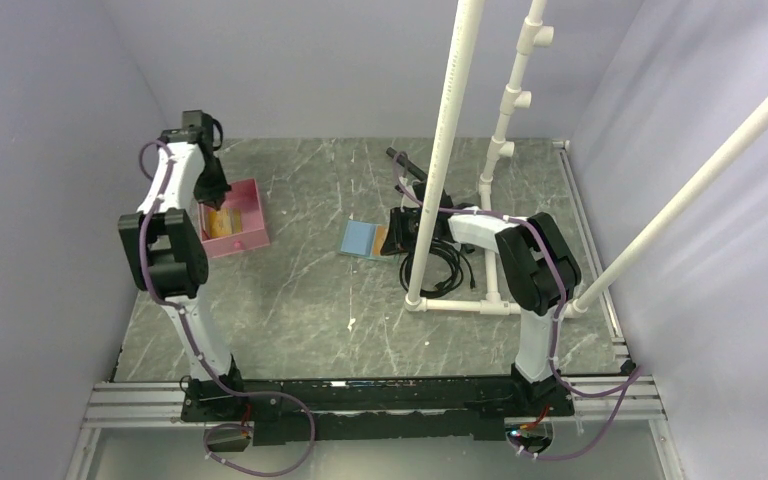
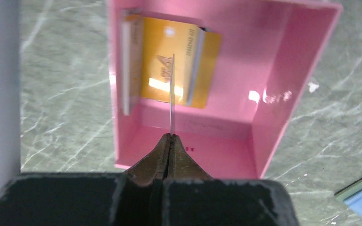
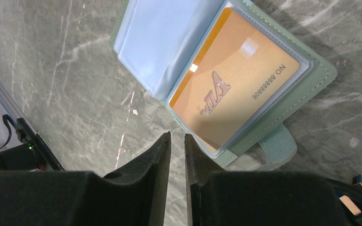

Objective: Put the credit cards into the card holder
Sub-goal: Pick up the credit card from the storage box.

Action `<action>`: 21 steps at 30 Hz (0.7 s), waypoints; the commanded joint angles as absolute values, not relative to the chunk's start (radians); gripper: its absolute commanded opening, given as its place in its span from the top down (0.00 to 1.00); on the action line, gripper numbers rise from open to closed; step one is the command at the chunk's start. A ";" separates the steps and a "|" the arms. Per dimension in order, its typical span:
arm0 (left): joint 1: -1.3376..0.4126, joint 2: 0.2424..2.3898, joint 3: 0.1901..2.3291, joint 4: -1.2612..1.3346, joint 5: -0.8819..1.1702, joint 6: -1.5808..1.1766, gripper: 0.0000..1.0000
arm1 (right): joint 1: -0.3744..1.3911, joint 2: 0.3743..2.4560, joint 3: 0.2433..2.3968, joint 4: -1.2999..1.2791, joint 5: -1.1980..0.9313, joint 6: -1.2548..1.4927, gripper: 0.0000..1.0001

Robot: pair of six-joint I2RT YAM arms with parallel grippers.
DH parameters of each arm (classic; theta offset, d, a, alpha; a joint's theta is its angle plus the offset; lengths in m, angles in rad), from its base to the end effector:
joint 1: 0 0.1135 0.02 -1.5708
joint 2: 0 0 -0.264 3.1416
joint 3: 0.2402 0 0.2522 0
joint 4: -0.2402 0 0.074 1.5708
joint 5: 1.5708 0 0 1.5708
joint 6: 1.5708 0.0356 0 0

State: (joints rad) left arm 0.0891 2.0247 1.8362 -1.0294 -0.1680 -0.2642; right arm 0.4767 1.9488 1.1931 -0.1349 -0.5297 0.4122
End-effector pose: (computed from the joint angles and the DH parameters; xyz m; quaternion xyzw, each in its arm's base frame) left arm 0.4231 0.0438 0.2614 -0.1869 0.9631 0.0670 0.1815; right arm 0.3496 0.2008 0.1531 -0.1166 0.9066 0.3612 0.1846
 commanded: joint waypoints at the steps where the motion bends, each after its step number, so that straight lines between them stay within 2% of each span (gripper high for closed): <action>1: 0.112 1.924 1.875 -1.074 -0.189 -0.336 1.00 | 0.482 1.960 1.251 -0.152 -0.486 0.375 0.80; 6: 0.110 1.895 1.936 -1.136 -0.218 -0.431 1.00 | 0.482 1.968 1.265 -0.165 -0.469 0.371 0.80; 13: 0.045 1.813 1.971 -1.133 0.010 -0.534 1.00 | 0.477 1.940 1.277 -0.183 -0.504 0.376 0.80; 15: 0.019 1.756 1.896 -1.033 0.192 -0.548 1.00 | 0.466 1.927 1.272 -0.183 -0.541 0.387 0.80; 18: -0.008 1.651 1.660 -0.662 0.500 -0.598 1.00 | 0.439 1.875 1.224 -0.146 -0.602 0.420 0.80; 21: -0.069 1.604 1.462 -0.352 0.718 -0.649 1.00 | 0.395 1.809 1.164 -0.078 -0.675 0.473 0.78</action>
